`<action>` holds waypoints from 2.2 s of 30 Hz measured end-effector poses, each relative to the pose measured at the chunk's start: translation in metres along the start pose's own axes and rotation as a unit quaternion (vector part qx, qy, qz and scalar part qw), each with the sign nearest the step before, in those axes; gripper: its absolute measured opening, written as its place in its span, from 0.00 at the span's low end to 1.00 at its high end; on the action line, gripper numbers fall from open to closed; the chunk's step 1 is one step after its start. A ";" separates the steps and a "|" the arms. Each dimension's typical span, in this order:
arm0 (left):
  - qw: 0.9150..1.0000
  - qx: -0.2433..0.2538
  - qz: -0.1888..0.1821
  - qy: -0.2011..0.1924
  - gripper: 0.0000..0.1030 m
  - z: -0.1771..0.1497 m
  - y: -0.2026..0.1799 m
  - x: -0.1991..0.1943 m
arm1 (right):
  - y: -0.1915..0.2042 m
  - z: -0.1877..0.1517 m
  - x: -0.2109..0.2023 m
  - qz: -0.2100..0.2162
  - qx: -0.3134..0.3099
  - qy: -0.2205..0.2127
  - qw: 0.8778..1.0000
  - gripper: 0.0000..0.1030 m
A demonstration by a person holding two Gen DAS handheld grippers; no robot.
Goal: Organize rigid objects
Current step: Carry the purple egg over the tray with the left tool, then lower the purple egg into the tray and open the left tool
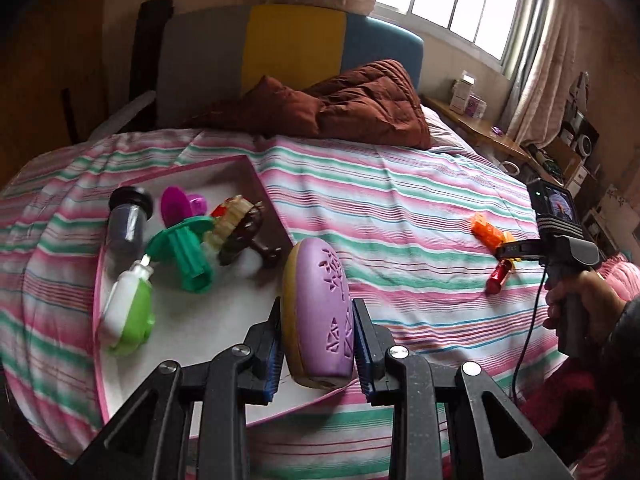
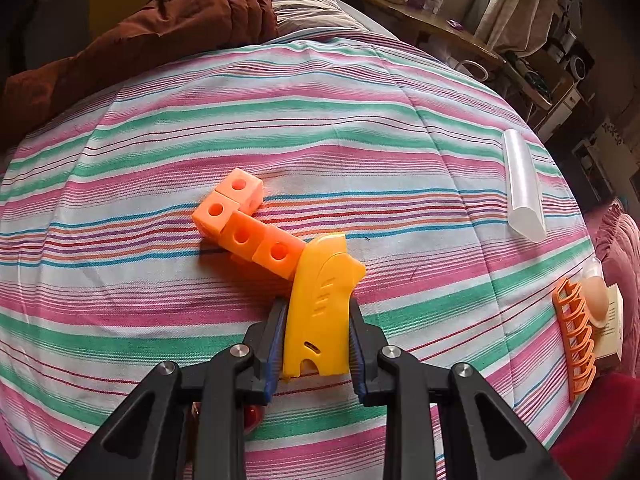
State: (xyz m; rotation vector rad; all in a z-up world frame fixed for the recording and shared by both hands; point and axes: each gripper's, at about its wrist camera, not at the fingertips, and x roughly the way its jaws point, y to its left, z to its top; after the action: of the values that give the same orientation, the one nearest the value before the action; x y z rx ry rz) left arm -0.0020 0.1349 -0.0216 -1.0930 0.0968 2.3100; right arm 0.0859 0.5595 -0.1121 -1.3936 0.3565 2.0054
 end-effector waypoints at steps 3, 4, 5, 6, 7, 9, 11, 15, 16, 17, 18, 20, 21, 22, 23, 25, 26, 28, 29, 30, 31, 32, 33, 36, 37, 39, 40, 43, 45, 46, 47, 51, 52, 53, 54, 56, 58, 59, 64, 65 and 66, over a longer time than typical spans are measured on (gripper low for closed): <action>0.999 -0.036 0.023 0.006 0.30 -0.007 0.033 -0.004 | 0.001 -0.001 -0.001 -0.001 -0.001 0.000 1.000 0.26; 0.998 -0.048 0.028 0.008 0.29 -0.010 0.043 -0.004 | 0.001 -0.001 -0.001 -0.002 -0.002 0.000 1.000 0.26; 0.998 -0.057 0.034 0.010 0.29 -0.014 0.052 -0.005 | 0.001 -0.001 -0.001 -0.002 -0.003 0.000 1.000 0.26; 0.997 -0.063 0.042 0.013 0.29 -0.017 0.059 -0.005 | 0.002 -0.002 -0.001 -0.003 -0.003 0.000 1.000 0.26; 0.996 -0.068 0.048 0.015 0.29 -0.020 0.066 -0.006 | 0.001 -0.001 0.000 -0.003 -0.004 0.000 1.000 0.26; 0.995 -0.079 0.050 0.022 0.29 -0.027 0.077 -0.006 | 0.002 -0.001 0.000 -0.003 -0.004 0.000 1.000 0.26; 0.995 -0.083 0.054 0.028 0.29 -0.033 0.082 -0.005 | 0.002 -0.001 0.000 -0.003 -0.004 0.000 1.000 0.26; 0.994 -0.087 0.058 0.039 0.29 -0.040 0.088 0.001 | 0.005 -0.002 -0.001 -0.005 -0.006 0.000 1.000 0.26; 0.993 -0.089 0.059 0.041 0.30 -0.041 0.090 0.003 | 0.006 -0.002 -0.001 -0.006 -0.007 0.000 1.000 0.26; 0.993 -0.088 0.059 0.044 0.29 -0.041 0.091 0.004 | 0.006 -0.002 -0.001 -0.006 -0.007 0.000 1.000 0.26; 0.993 -0.086 0.063 0.045 0.28 -0.041 0.091 0.005 | 0.007 -0.002 -0.002 -0.007 -0.008 0.000 1.000 0.26; 0.993 -0.081 0.071 0.046 0.29 -0.042 0.091 0.008 | 0.008 -0.002 -0.002 -0.007 -0.008 0.000 1.000 0.26; 0.993 -0.079 0.072 0.046 0.29 -0.042 0.090 0.008 | 0.008 -0.002 -0.002 -0.007 -0.008 0.000 1.000 0.26; 0.993 -0.078 0.076 0.043 0.30 -0.041 0.092 0.009 | 0.009 -0.002 -0.002 -0.007 -0.008 0.000 1.000 0.26; 0.993 -0.077 0.079 0.041 0.30 -0.041 0.092 0.008 | 0.009 -0.002 -0.003 -0.007 -0.008 0.000 1.000 0.26; 0.993 -0.069 0.086 0.035 0.30 -0.040 0.091 0.006 | 0.011 -0.003 -0.003 -0.008 -0.009 0.000 1.000 0.26; 0.993 -0.066 0.090 0.032 0.30 -0.041 0.090 0.005 | 0.011 -0.002 -0.003 -0.009 -0.010 0.000 1.000 0.26; 0.993 -0.060 0.099 0.027 0.30 -0.039 0.089 0.003 | 0.012 -0.002 -0.003 -0.010 -0.011 -0.001 1.000 0.26; 0.993 -0.056 0.104 0.025 0.30 -0.039 0.088 0.002 | 0.012 -0.002 -0.003 -0.011 -0.012 -0.001 1.000 0.26; 0.992 -0.053 0.108 0.022 0.30 -0.038 0.087 0.001 | 0.014 -0.002 -0.004 -0.012 -0.013 -0.001 1.000 0.26; 0.992 -0.050 0.112 0.018 0.30 -0.037 0.086 -0.001 | 0.014 -0.003 -0.004 -0.013 -0.014 -0.002 1.000 0.26; 0.992 -0.048 0.115 0.013 0.30 -0.035 0.085 -0.003 | 0.015 -0.003 -0.004 -0.014 -0.016 -0.002 1.000 0.26; 0.992 -0.045 0.117 0.011 0.31 -0.034 0.083 -0.005 | 0.015 -0.004 -0.004 -0.016 -0.018 -0.003 1.000 0.26; 0.992 -0.040 0.119 0.008 0.32 -0.032 0.081 -0.007 | 0.016 -0.006 -0.005 -0.019 -0.021 -0.004 1.000 0.26; 0.992 -0.040 0.119 0.009 0.32 -0.032 0.081 -0.006 | 0.016 -0.006 -0.004 -0.020 -0.022 -0.004 1.000 0.26; 0.992 -0.043 0.120 0.012 0.32 -0.032 0.081 -0.006 | 0.016 -0.006 -0.004 -0.020 -0.022 -0.004 1.000 0.26; 0.992 -0.044 0.120 0.012 0.32 -0.032 0.081 -0.007 | 0.015 -0.006 -0.004 -0.020 -0.022 -0.004 1.000 0.26; 0.991 -0.045 0.123 0.011 0.32 -0.033 0.080 -0.009 | 0.014 -0.007 -0.004 -0.017 -0.017 -0.002 1.000 0.26; 0.991 -0.044 0.125 0.009 0.32 -0.033 0.079 -0.011 | 0.012 -0.006 -0.004 -0.012 -0.011 0.000 1.000 0.26; 0.991 -0.044 0.126 0.008 0.32 -0.032 0.079 -0.011 | 0.011 -0.006 -0.004 -0.011 -0.009 0.000 1.000 0.26; 0.991 -0.044 0.126 0.009 0.32 -0.032 0.079 -0.012 | 0.011 -0.006 -0.005 -0.010 -0.009 0.000 1.000 0.26; 0.991 -0.045 0.127 0.006 0.32 -0.032 0.079 -0.013 | 0.010 -0.005 -0.005 -0.008 -0.007 0.001 1.000 0.26; 0.991 -0.045 0.128 0.006 0.32 -0.032 0.079 -0.014 | 0.009 -0.005 -0.005 -0.006 -0.004 0.002 1.000 0.26; 0.991 -0.046 0.128 0.005 0.32 -0.032 0.079 -0.015 | 0.007 -0.004 -0.005 -0.003 -0.001 0.002 1.000 0.26; 0.991 -0.045 0.129 0.005 0.32 -0.031 0.079 -0.015 | 0.007 -0.004 -0.005 -0.001 0.002 0.003 1.000 0.26; 0.990 -0.046 0.130 0.005 0.32 -0.031 0.079 -0.016 | 0.006 -0.005 -0.006 0.000 0.004 0.004 1.000 0.26; 0.990 -0.048 0.131 0.003 0.32 -0.031 0.079 -0.018 | 0.006 -0.004 -0.007 0.001 0.005 0.003 1.000 0.26; 0.990 -0.048 0.131 0.001 0.32 -0.031 0.079 -0.019 | 0.005 -0.004 -0.008 0.003 0.008 0.003 1.000 0.26; 0.990 -0.048 0.134 -0.003 0.32 -0.030 0.079 -0.022 | -0.004 -0.001 -0.018 0.019 0.034 -0.020 0.999 0.26; 0.990 -0.048 0.133 -0.004 0.32 -0.030 0.079 -0.022 | -0.004 -0.001 -0.019 0.020 0.035 -0.020 0.999 0.26; 0.990 -0.048 0.134 -0.004 0.32 -0.030 0.078 -0.022 | -0.003 -0.001 -0.019 0.019 0.034 -0.021 0.999 0.26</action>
State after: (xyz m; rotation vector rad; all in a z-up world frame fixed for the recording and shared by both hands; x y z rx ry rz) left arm -0.0114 0.0505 -0.0389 -1.1794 0.1374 2.5809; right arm 0.0928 0.5543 -0.0944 -1.3108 0.4316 2.0319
